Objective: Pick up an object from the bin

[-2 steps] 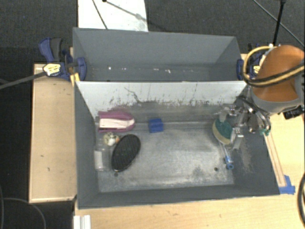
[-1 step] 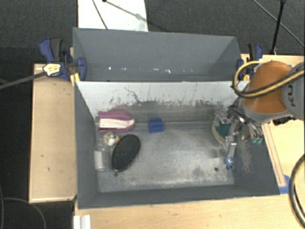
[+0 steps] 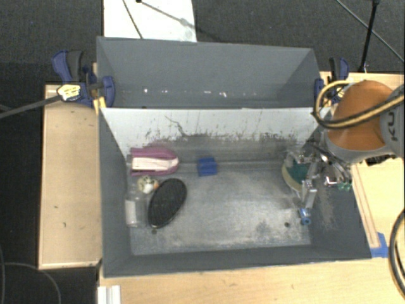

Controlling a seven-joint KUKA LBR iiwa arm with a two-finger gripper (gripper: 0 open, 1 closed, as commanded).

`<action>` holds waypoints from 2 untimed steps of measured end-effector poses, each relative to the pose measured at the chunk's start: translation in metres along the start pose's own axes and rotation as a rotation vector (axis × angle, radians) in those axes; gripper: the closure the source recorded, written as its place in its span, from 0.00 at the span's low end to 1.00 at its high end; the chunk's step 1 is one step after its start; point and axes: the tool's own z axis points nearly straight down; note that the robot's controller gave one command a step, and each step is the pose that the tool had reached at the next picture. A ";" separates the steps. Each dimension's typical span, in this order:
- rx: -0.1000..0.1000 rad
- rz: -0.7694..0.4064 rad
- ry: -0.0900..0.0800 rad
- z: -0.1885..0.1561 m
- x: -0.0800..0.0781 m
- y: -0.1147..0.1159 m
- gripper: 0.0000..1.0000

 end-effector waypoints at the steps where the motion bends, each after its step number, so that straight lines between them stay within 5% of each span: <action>1: -0.002 -0.005 0.001 -0.002 -0.001 0.002 1.00; 2: 0.010 -0.362 0.005 -0.108 -0.004 0.071 1.00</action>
Offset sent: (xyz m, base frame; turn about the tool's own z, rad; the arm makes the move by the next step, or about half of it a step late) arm 0.0000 0.0000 0.0000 0.0000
